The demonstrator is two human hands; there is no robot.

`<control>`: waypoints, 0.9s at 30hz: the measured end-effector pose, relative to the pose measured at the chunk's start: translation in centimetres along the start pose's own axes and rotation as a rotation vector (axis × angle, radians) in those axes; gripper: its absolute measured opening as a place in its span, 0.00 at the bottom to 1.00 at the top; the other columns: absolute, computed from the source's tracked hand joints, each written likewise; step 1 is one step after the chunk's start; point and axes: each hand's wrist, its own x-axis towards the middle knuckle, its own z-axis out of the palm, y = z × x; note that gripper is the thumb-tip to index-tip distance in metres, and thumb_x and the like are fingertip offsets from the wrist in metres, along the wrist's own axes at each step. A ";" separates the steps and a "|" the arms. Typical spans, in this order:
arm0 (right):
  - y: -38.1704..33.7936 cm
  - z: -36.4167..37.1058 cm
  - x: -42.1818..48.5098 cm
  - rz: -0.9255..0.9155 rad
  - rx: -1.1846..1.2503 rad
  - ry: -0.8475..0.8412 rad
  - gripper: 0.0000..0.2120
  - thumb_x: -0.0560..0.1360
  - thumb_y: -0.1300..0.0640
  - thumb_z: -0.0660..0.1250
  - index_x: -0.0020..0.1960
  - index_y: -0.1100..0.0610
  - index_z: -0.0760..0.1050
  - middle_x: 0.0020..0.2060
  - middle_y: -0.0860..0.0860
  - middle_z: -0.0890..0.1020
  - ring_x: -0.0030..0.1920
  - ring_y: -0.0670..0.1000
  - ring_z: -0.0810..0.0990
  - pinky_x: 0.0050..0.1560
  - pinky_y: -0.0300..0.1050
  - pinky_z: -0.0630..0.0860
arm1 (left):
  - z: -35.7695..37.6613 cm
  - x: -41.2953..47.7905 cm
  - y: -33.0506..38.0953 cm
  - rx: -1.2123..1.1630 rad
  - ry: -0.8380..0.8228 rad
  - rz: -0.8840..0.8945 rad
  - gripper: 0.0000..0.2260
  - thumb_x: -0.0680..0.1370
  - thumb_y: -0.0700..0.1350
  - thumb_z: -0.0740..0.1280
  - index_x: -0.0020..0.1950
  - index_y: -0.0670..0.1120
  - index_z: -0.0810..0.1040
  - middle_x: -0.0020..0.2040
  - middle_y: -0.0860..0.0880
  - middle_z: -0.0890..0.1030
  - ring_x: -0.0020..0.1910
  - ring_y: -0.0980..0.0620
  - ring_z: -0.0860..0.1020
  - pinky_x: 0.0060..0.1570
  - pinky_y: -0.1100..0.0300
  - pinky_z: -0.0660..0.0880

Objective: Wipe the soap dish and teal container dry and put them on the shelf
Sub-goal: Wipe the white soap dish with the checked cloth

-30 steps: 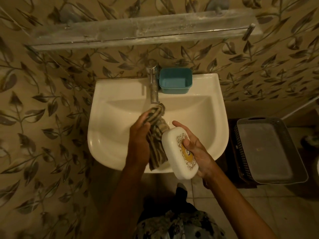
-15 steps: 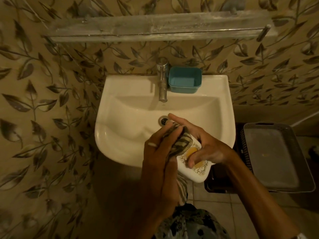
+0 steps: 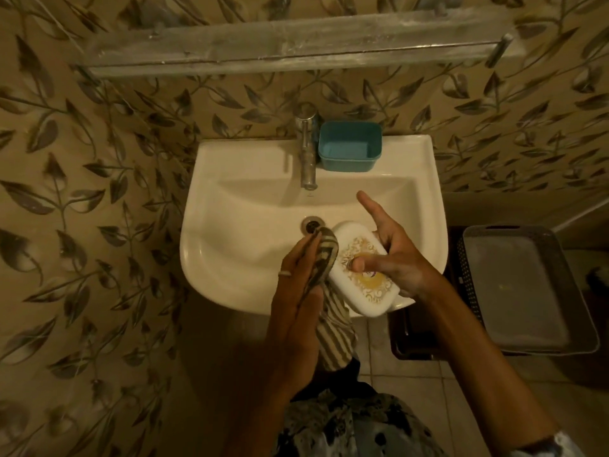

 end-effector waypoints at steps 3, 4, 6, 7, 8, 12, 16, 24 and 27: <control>0.6 0.6 -0.4 0.019 -0.059 -0.088 0.53 0.60 0.64 0.78 0.76 0.47 0.53 0.55 0.47 0.83 0.54 0.50 0.82 0.50 0.43 0.78 | 0.5 0.2 -0.2 0.087 0.012 0.053 0.23 0.76 0.35 0.54 0.70 0.51 0.65 0.72 0.44 0.65 0.72 0.50 0.64 0.72 0.51 0.63; 0.5 0.9 -0.5 0.024 -0.073 -0.146 0.50 0.61 0.67 0.77 0.75 0.45 0.57 0.57 0.44 0.81 0.57 0.48 0.80 0.52 0.40 0.77 | 0.5 0.7 0.1 0.131 0.008 0.057 0.23 0.76 0.36 0.54 0.68 0.52 0.68 0.70 0.45 0.68 0.70 0.49 0.66 0.70 0.49 0.66; 0.2 1.3 -0.9 0.022 -0.117 -0.293 0.44 0.62 0.71 0.77 0.70 0.44 0.66 0.59 0.45 0.79 0.60 0.49 0.78 0.55 0.40 0.75 | 0.0 2.1 0.9 0.220 -0.077 0.029 0.21 0.76 0.37 0.54 0.63 0.53 0.73 0.66 0.47 0.73 0.66 0.51 0.71 0.65 0.48 0.70; 0.1 1.5 -0.9 0.012 -0.156 -0.357 0.40 0.62 0.70 0.77 0.68 0.48 0.70 0.60 0.49 0.78 0.62 0.51 0.77 0.58 0.42 0.75 | -0.3 2.9 1.2 0.258 -0.172 0.009 0.20 0.76 0.38 0.54 0.61 0.54 0.75 0.64 0.50 0.75 0.65 0.53 0.72 0.64 0.49 0.70; 0.0 1.6 -0.9 0.006 -0.191 -0.384 0.37 0.61 0.67 0.79 0.66 0.51 0.71 0.61 0.51 0.77 0.62 0.53 0.76 0.59 0.45 0.74 | -0.6 3.5 1.5 0.276 -0.273 -0.015 0.19 0.75 0.38 0.54 0.59 0.56 0.76 0.62 0.53 0.76 0.64 0.54 0.72 0.65 0.51 0.70; 0.4 1.3 -1.0 0.008 -0.146 -0.180 0.54 0.56 0.66 0.79 0.74 0.49 0.57 0.61 0.44 0.76 0.61 0.45 0.77 0.56 0.37 0.74 | -0.8 4.8 1.5 0.172 -0.376 -0.119 0.17 0.76 0.39 0.56 0.58 0.54 0.77 0.58 0.56 0.77 0.60 0.59 0.74 0.61 0.59 0.70; 1.0 0.0 -1.1 0.010 -0.023 0.001 0.60 0.56 0.60 0.79 0.77 0.47 0.45 0.49 0.51 0.85 0.49 0.52 0.84 0.44 0.45 0.80 | 0.2 4.4 0.3 0.059 -0.212 0.049 0.19 0.74 0.36 0.53 0.61 0.41 0.75 0.62 0.44 0.76 0.62 0.53 0.74 0.62 0.62 0.70; 0.8 -0.2 -1.1 -0.087 0.303 0.404 0.23 0.63 0.55 0.76 0.57 0.55 0.78 0.45 0.53 0.85 0.45 0.53 0.84 0.41 0.47 0.80 | 3.2 0.9 -3.7 -0.427 0.092 -0.085 0.18 0.74 0.37 0.55 0.58 0.50 0.78 0.57 0.53 0.82 0.60 0.56 0.78 0.55 0.65 0.75; 0.4 -0.5 -0.9 -0.069 0.379 0.435 0.20 0.69 0.59 0.71 0.60 0.60 0.76 0.48 0.56 0.84 0.48 0.55 0.83 0.44 0.49 0.80 | 3.1 0.4 -4.7 -0.509 0.247 -0.259 0.16 0.77 0.37 0.57 0.55 0.50 0.81 0.55 0.52 0.83 0.56 0.55 0.80 0.51 0.64 0.77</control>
